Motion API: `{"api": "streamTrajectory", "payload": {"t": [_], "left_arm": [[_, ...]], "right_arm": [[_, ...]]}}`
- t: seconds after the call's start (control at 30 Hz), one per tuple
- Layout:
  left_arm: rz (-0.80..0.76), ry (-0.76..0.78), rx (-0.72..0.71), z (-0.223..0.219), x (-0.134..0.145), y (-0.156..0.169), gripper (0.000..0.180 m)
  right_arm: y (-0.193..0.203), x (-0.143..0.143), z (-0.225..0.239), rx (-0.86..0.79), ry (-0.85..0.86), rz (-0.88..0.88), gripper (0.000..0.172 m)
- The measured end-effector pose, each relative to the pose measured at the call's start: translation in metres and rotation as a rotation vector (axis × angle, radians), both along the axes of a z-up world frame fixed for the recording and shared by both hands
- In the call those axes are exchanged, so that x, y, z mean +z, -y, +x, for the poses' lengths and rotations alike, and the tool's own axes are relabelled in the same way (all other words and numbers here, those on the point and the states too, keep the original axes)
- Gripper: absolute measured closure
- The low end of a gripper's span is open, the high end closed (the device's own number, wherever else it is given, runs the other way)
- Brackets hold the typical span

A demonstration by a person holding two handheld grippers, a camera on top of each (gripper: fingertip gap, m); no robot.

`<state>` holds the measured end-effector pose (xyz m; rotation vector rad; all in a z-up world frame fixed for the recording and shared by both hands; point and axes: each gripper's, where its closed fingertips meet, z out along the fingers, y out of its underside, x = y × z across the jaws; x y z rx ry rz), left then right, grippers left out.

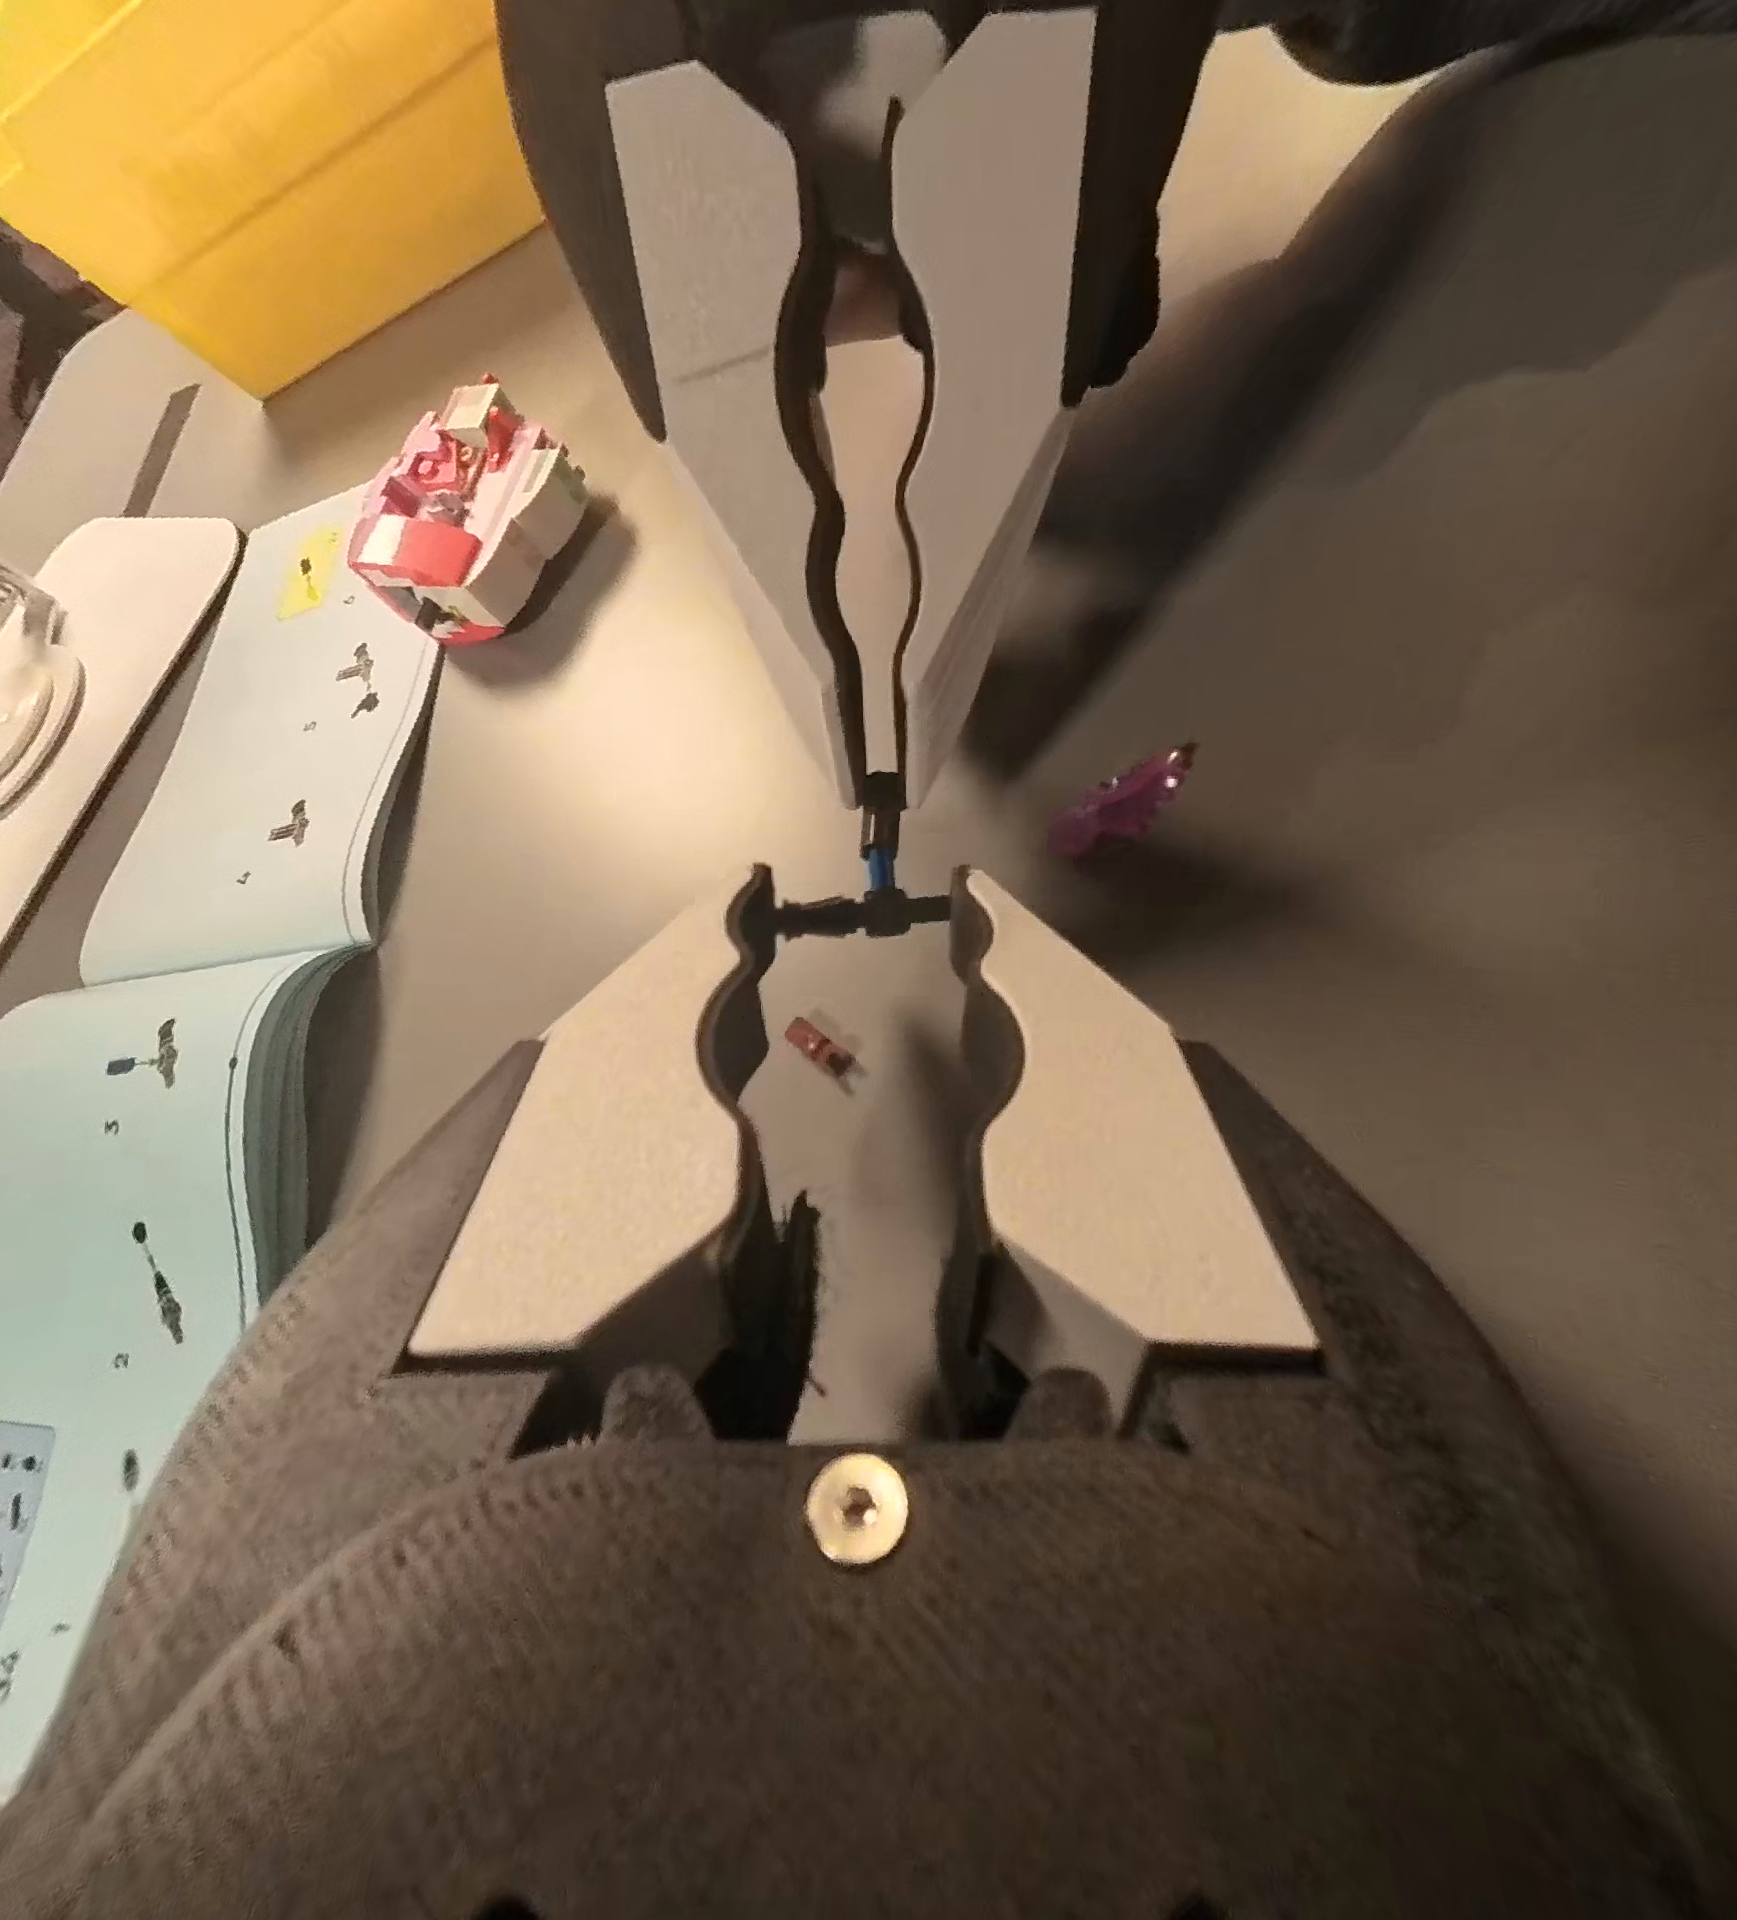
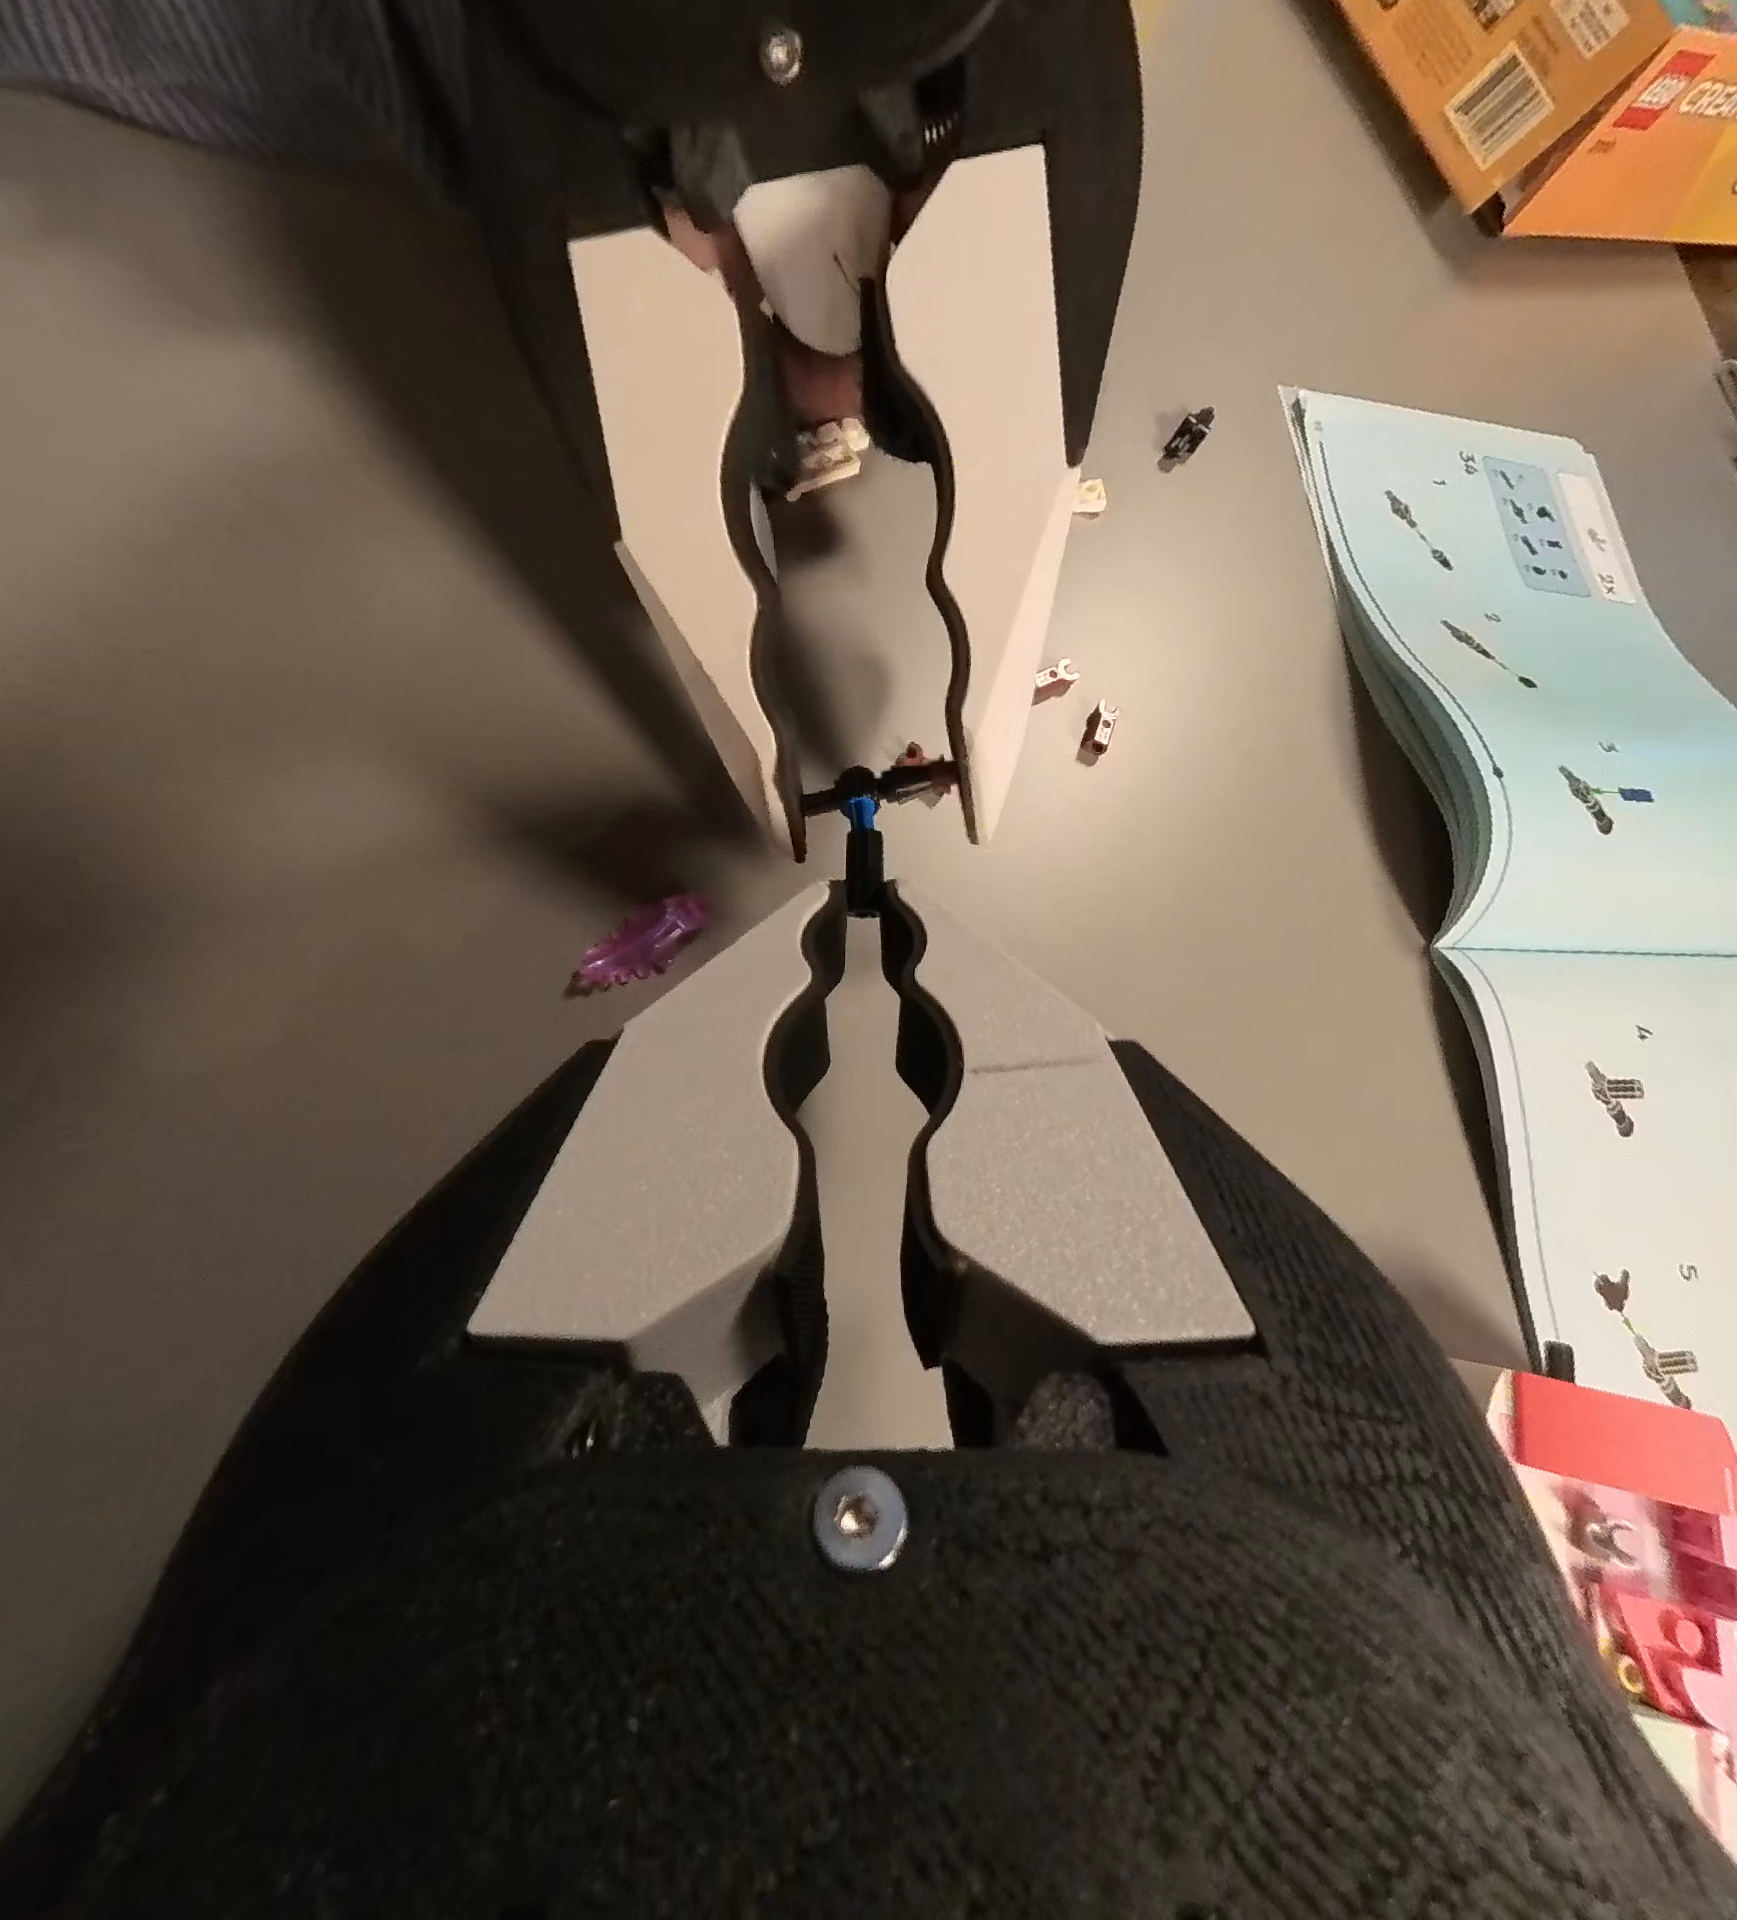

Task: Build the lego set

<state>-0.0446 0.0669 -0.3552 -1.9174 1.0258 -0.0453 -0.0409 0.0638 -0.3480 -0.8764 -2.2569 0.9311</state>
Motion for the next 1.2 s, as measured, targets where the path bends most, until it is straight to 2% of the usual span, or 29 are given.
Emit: {"api": "streamTrajectory", "payload": {"t": [0.13,0.33,0.9,1.2], "left_arm": [[0.009,-0.112,0.008,-0.002,-0.007,-0.001,0.147],[0.030,-0.189,0.027,-0.005,-0.006,-0.003,0.147],[0.025,-0.184,0.064,-0.008,-0.006,-0.005,0.148],[0.025,-0.215,0.161,-0.017,-0.005,-0.013,0.148]], "right_arm": [[-0.002,-0.009,-0.001,-0.006,0.014,0.112,0.167],[-0.003,-0.008,-0.004,-0.019,-0.005,0.218,0.167],[-0.008,-0.012,-0.011,-0.040,-0.043,0.380,0.168],[-0.016,-0.006,-0.018,-0.058,-0.116,0.701,0.168]]}}
